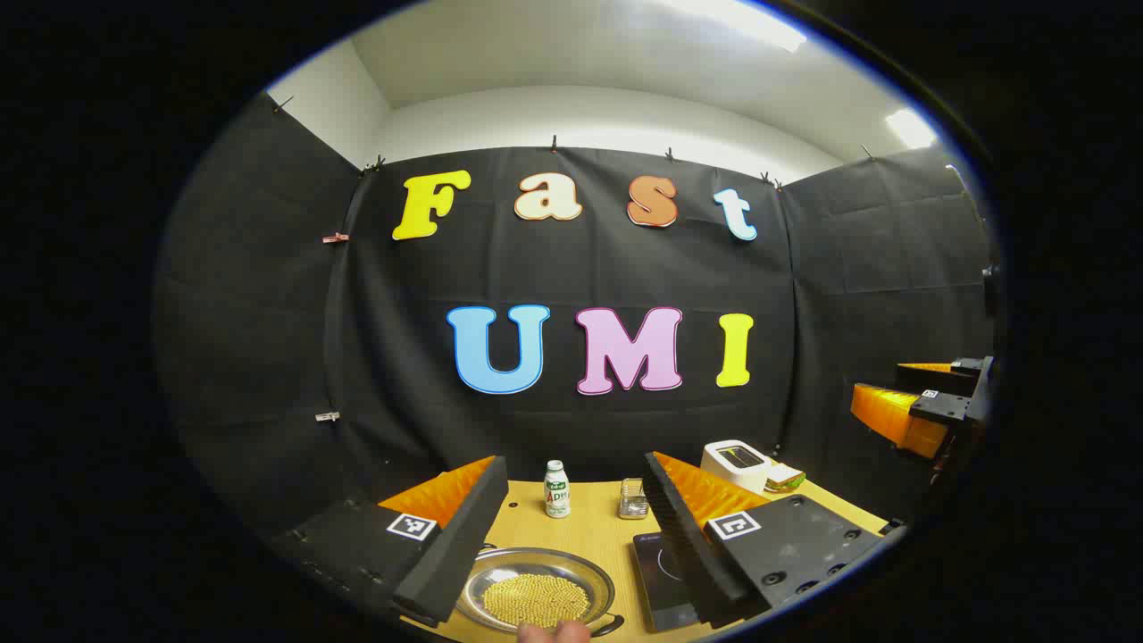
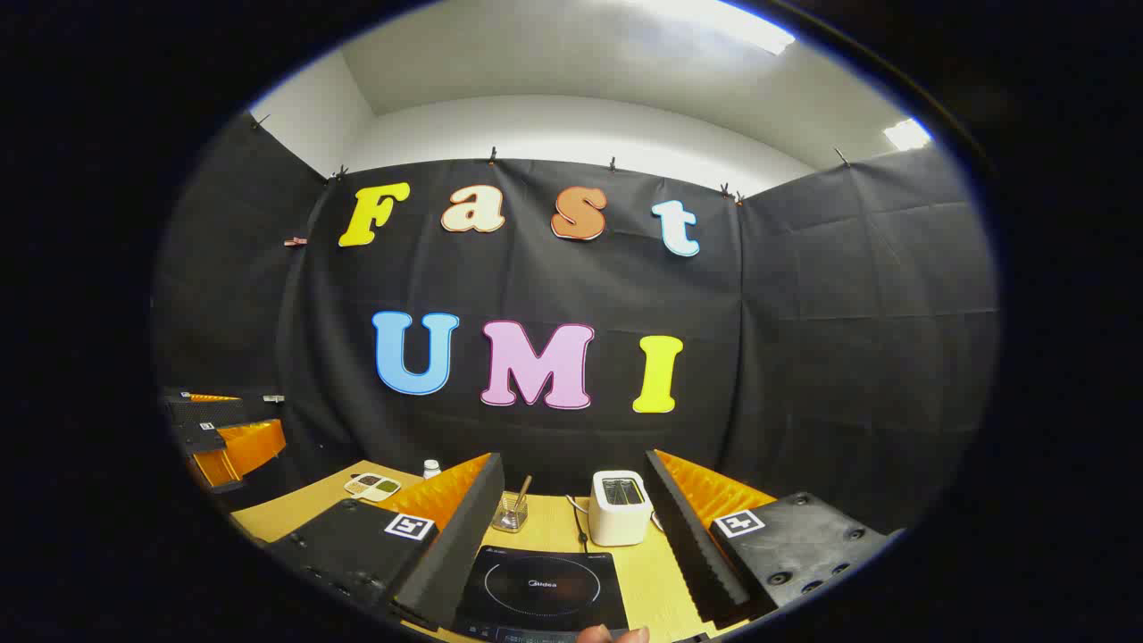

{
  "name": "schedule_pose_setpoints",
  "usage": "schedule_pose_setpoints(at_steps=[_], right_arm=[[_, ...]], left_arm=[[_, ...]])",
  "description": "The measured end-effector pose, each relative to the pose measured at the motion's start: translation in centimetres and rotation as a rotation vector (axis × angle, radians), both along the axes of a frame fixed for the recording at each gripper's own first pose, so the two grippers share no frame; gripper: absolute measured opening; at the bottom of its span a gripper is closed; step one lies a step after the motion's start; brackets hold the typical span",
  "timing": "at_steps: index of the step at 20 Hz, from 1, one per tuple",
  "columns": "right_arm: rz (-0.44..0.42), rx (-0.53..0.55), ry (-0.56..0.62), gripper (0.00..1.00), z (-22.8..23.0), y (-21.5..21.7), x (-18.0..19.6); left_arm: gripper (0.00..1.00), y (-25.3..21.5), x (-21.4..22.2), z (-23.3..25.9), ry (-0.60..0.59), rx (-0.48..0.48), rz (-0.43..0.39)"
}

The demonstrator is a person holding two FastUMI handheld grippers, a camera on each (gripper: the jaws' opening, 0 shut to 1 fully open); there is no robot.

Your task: First push the handle of the pot to place it horizontally, then grasp the pot with both hands and set it on the induction cooktop.

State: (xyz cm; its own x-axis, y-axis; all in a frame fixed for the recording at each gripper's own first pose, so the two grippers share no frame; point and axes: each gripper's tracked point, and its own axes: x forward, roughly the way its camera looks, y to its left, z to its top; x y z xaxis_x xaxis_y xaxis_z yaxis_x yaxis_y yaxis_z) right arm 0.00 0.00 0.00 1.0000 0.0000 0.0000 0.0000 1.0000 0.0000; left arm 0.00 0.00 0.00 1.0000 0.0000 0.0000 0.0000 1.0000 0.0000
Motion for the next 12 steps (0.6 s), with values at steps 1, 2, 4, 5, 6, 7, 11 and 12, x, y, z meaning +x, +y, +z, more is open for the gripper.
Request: schedule_pose_setpoints(at_steps=[1,2,4,5,6,7,11,12], right_arm=[[0.001,-0.001,0.001,0.98,-0.01,0.17,-0.12],[0.001,-0.004,0.002,0.98,0.00,0.16,-0.15],[-0.001,-0.009,0.003,0.98,0.05,0.22,-0.28],[0.000,-0.010,0.002,0.98,0.13,0.25,-0.40],[0.000,-0.012,0.001,0.98,0.13,0.33,-0.50],[-0.003,-0.015,-0.001,0.98,0.21,0.24,-0.52],[-0.010,-0.030,0.003,0.97,-0.11,-0.09,-0.72],[-0.013,-0.035,0.003,0.98,-0.20,-0.20,-0.79]], left_arm=[[0.95,0.00,-0.04,-0.03,-0.002,0.002,-0.004],[0.95,-0.04,-0.08,0.11,-0.006,0.003,-0.006],[0.95,-0.03,-0.10,0.19,-0.010,0.006,-0.009],[0.95,0.03,-0.16,0.13,-0.011,0.005,-0.010],[0.95,0.03,-0.10,0.17,-0.011,0.005,-0.012],[0.95,0.09,-0.05,0.09,-0.012,0.004,-0.012],[0.95,0.36,-0.19,0.11,-0.015,0.008,-0.011],[0.94,0.41,-0.17,0.17,-0.017,0.010,-0.012]])
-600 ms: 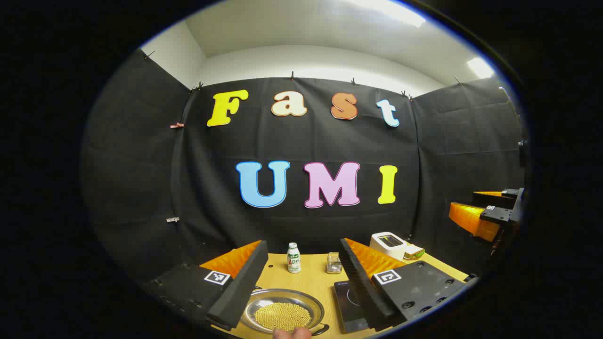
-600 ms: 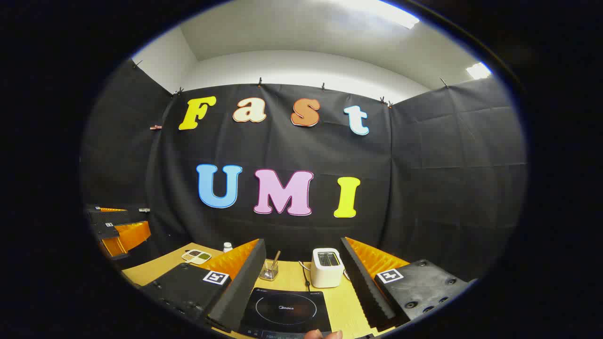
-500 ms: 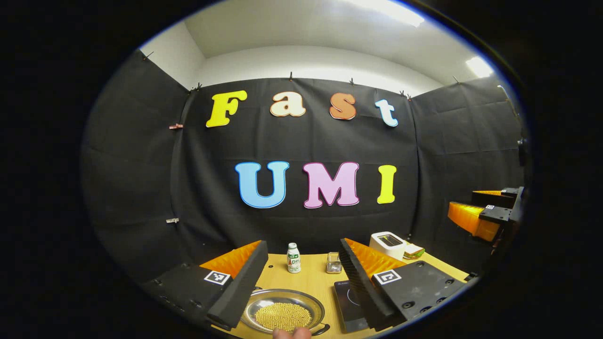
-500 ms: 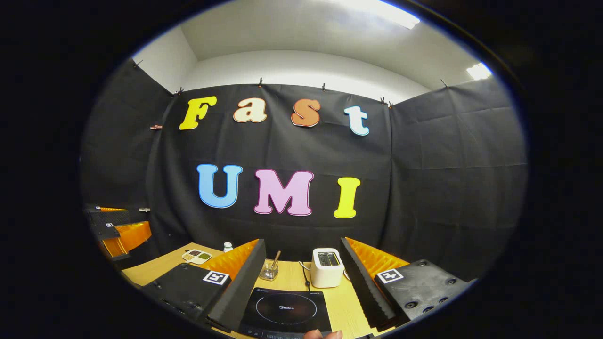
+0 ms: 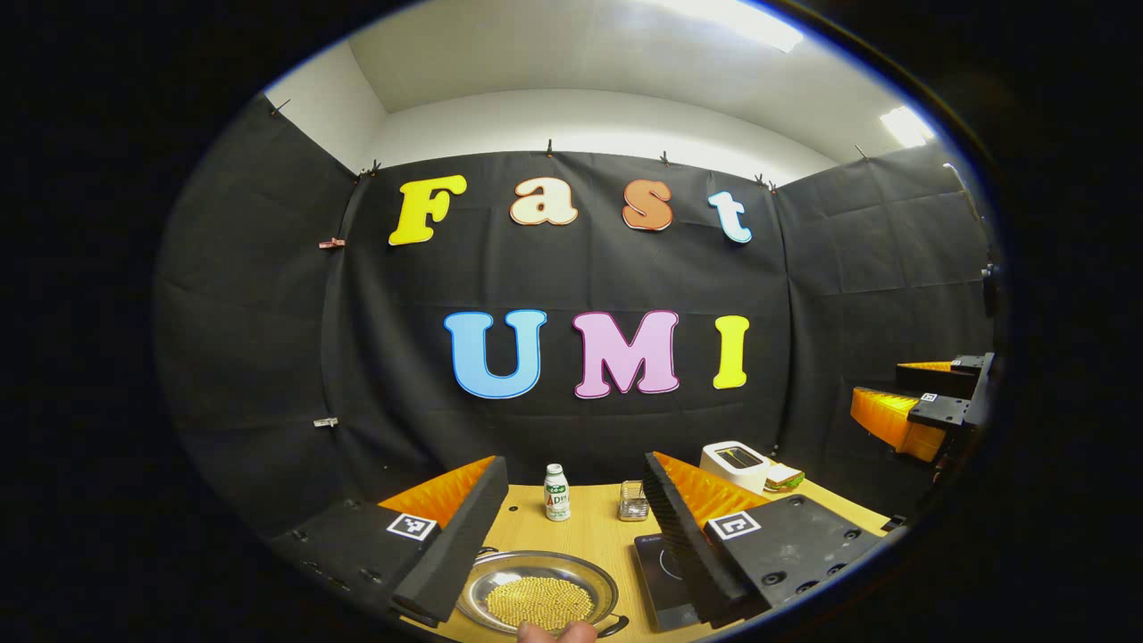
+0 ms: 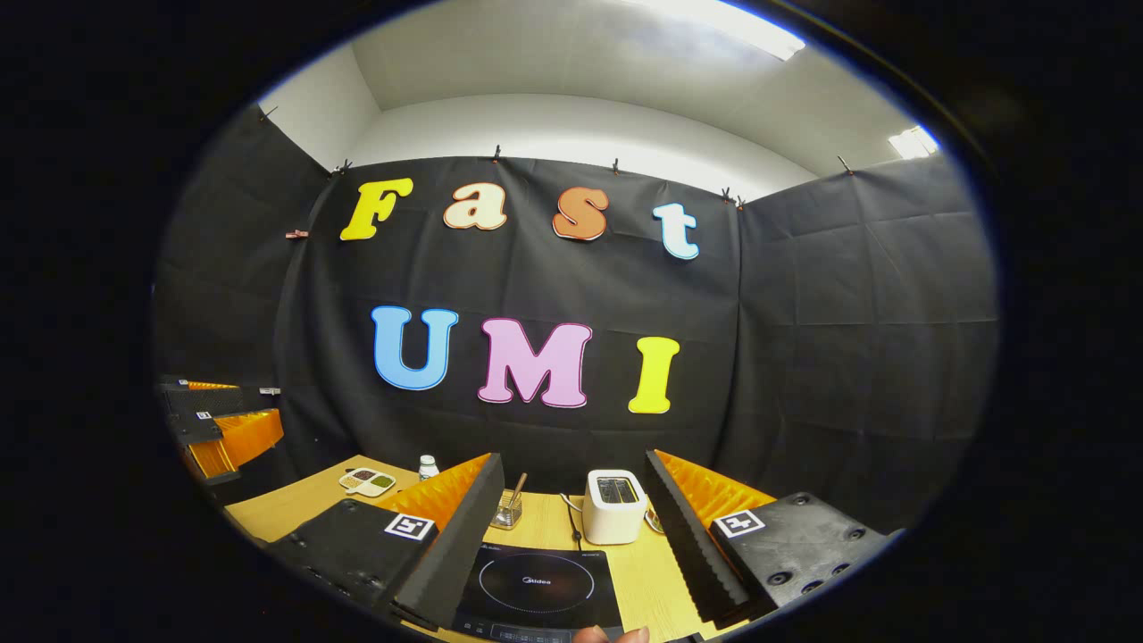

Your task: First push the handle of the pot to place it horizontally, then grasp the pot with both hands and set it on the induction cooktop.

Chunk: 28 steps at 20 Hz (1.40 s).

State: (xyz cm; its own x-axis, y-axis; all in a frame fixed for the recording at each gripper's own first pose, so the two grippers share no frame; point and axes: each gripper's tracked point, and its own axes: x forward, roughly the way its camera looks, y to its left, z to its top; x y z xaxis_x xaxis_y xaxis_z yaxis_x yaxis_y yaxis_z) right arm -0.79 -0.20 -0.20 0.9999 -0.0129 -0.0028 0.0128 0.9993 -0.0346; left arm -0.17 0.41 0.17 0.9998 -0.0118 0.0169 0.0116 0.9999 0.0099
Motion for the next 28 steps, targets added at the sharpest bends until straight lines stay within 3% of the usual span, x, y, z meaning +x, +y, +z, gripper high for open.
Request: schedule_pose_setpoints(at_steps=[15,16,17,22,23,28], right_arm=[[-0.020,-0.009,0.020,0.98,-0.9,-1.0,0.2],[-0.022,-0.011,0.020,0.96,-1.1,-1.1,0.2],[-0.026,-0.015,0.021,0.96,-1.2,-1.2,0.2],[-0.034,-0.016,0.021,0.96,-1.2,-1.3,-0.1],[-0.035,-0.015,0.021,0.96,-1.3,-1.4,-0.1],[-0.040,-0.015,0.027,0.98,-1.5,-1.6,-0.5]], left_arm=[[0.94,-0.1,0.4,-0.2,-0.003,-0.010,-0.020],[0.84,-0.1,0.4,0.0,-0.008,-0.002,-0.022],[0.81,-0.1,0.3,0.1,-0.014,0.006,-0.031],[0.05,-3.1,-0.4,-0.4,-0.005,0.023,-0.175],[0.05,-4.0,-0.5,-0.7,0.009,0.021,-0.228],[0.05,-3.7,-0.8,-2.5,0.086,0.049,-0.243]])
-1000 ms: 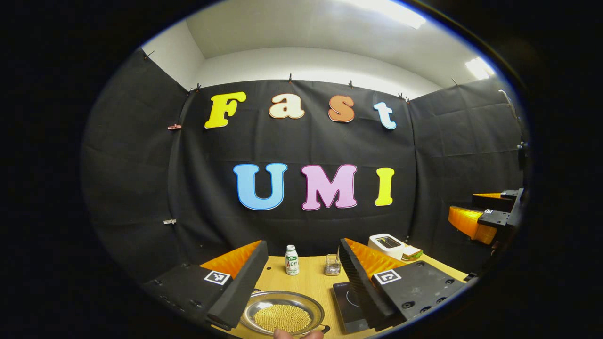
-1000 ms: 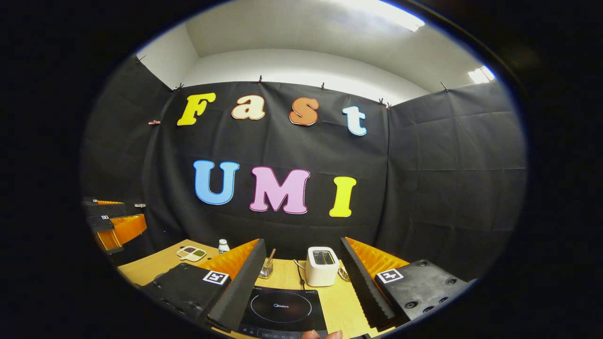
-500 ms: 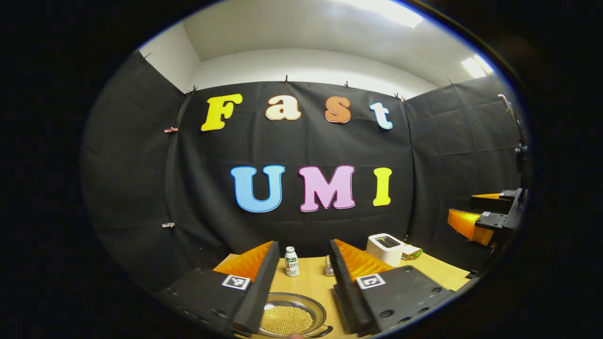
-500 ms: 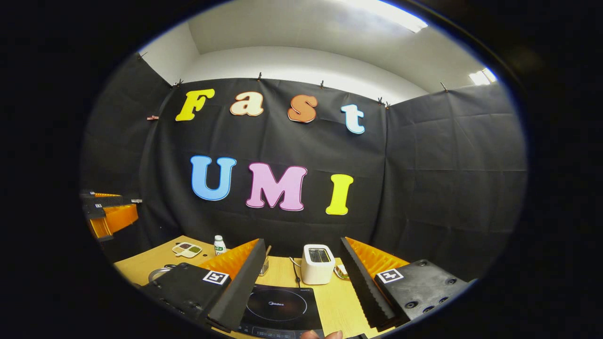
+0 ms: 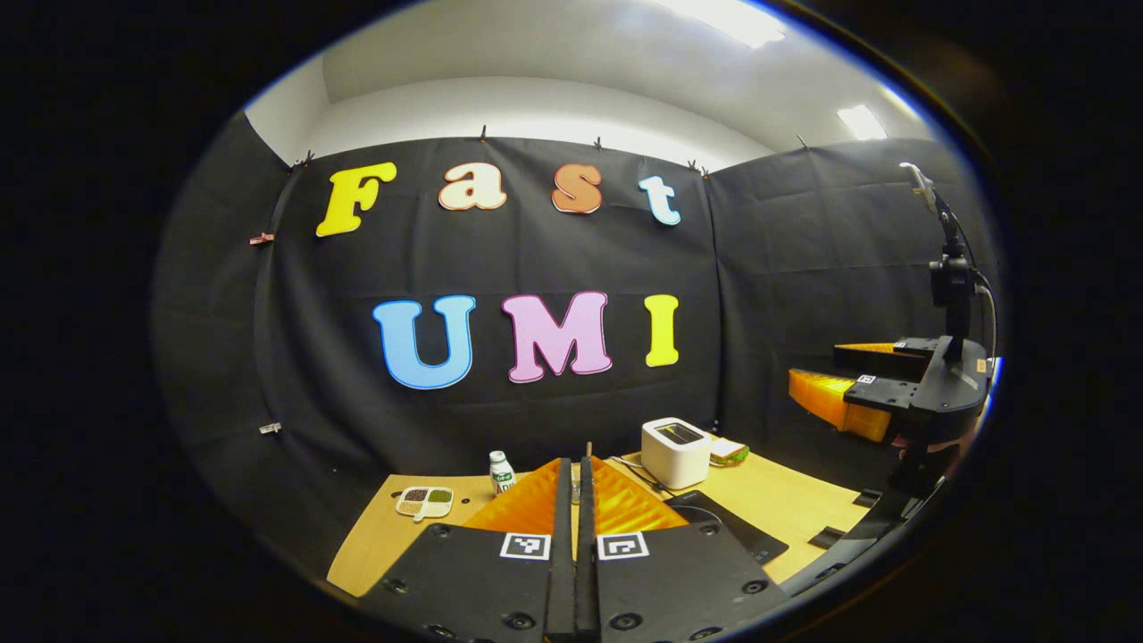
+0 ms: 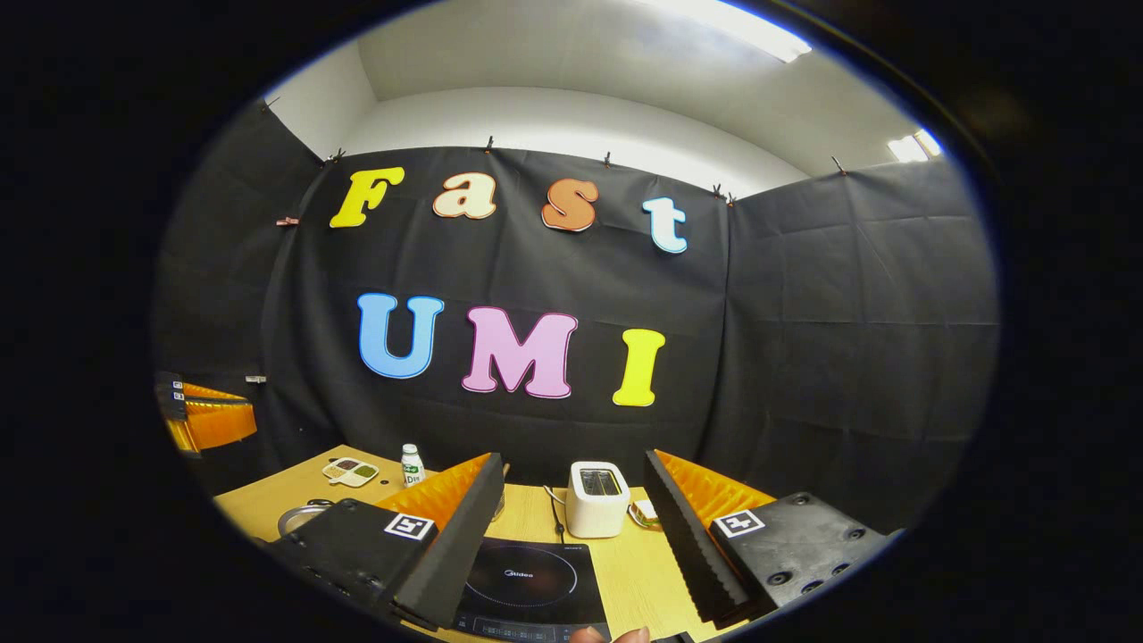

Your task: First push the handle of the pot to place it horizontally, then grasp the pot with both hands and set it on the induction cooktop.

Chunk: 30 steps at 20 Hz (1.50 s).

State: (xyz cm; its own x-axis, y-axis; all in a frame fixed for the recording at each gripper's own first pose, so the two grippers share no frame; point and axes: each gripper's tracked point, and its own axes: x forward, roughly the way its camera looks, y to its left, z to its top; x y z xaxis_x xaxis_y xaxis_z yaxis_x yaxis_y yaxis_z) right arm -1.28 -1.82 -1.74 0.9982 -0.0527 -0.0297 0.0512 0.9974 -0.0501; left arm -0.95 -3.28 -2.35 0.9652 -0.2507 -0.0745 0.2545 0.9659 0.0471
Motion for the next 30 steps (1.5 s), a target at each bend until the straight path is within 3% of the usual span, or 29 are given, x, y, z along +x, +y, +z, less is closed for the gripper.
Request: schedule_pose_setpoints(at_steps=[7,12,18,23,30], right_arm=[[-0.035,-0.014,0.014,0.98,-0.8,-2.0,-0.4],[-0.071,0.015,0.030,0.98,-1.4,-3.4,0.1],[-0.089,0.006,0.037,0.96,-1.8,-3.7,-0.2],[-0.120,0.032,0.054,0.98,-2.7,-5.2,-0.3],[-0.145,0.053,0.067,0.98,-3.7,-7.7,-3.1]], left_arm=[[0.05,1.5,0.3,-7.3,0.286,0.052,0.022],[0.05,1.1,-2.3,-15.7,0.659,0.072,-0.027],[0.05,-0.3,-7.6,-25.4,1.073,0.135,-0.140],[0.05,0.5,-7.9,-30.0,1.214,0.169,-0.150],[0.05,2.5,-6.1,-34.9,1.313,0.207,-0.048]])
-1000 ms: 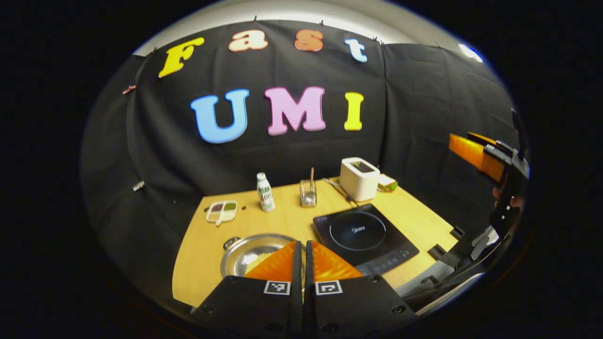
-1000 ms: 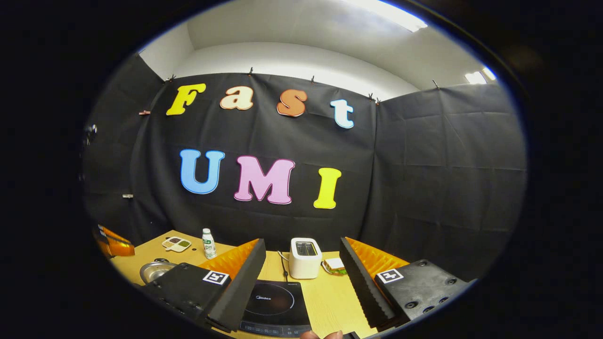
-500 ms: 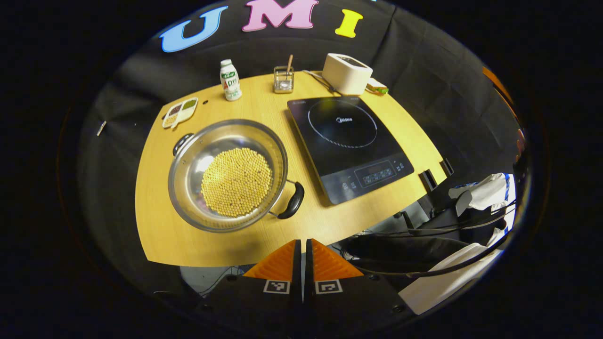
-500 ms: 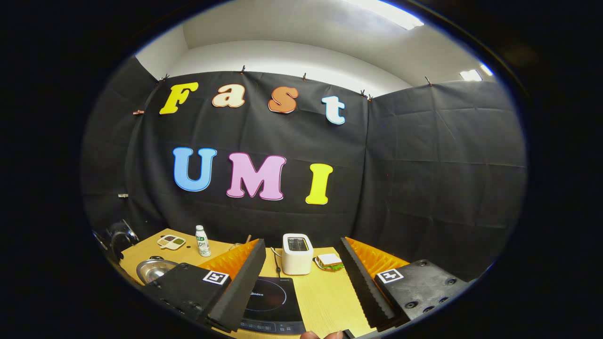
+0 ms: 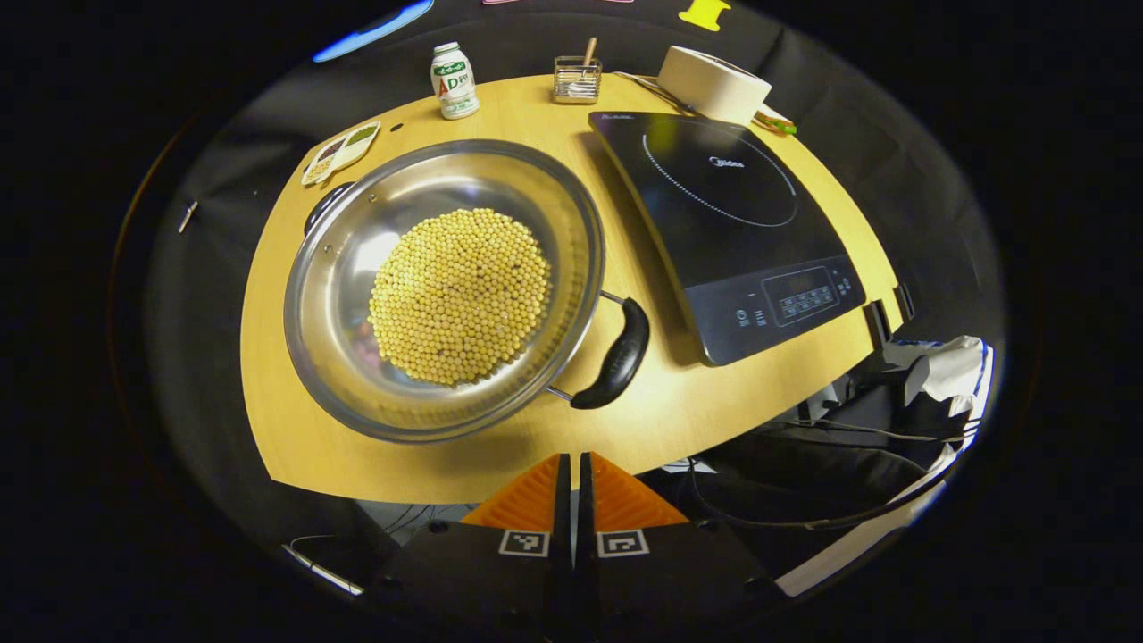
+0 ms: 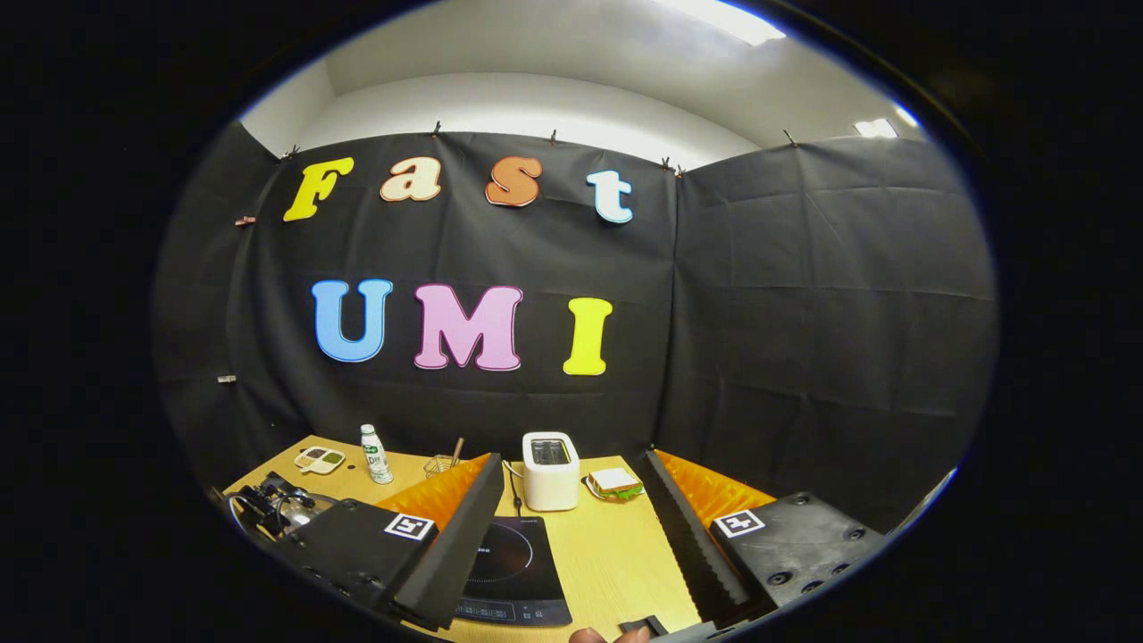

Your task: First push the handle of the pot to place it horizontally, then grasp the pot with both hands and set it on the induction cooktop.

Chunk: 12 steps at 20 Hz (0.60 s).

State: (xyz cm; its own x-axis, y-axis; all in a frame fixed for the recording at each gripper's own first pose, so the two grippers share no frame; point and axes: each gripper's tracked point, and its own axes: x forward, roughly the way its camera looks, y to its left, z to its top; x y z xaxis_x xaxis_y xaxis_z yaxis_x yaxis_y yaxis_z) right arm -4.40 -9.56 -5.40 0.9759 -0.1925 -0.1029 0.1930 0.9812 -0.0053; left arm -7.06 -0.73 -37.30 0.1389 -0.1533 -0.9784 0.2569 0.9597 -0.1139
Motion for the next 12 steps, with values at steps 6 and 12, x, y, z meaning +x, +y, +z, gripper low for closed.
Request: schedule_pose_setpoints(at_steps=[6,12], right_arm=[[-0.019,0.016,0.011,0.98,-0.5,-1.3,-0.4],[-0.027,0.016,0.029,0.98,-1.2,-2.5,-0.1]], left_arm=[[0.05,0.7,1.8,-1.7,-0.019,0.052,-0.003],[0.05,-0.9,3.3,-1.9,-0.033,0.060,-0.011]])
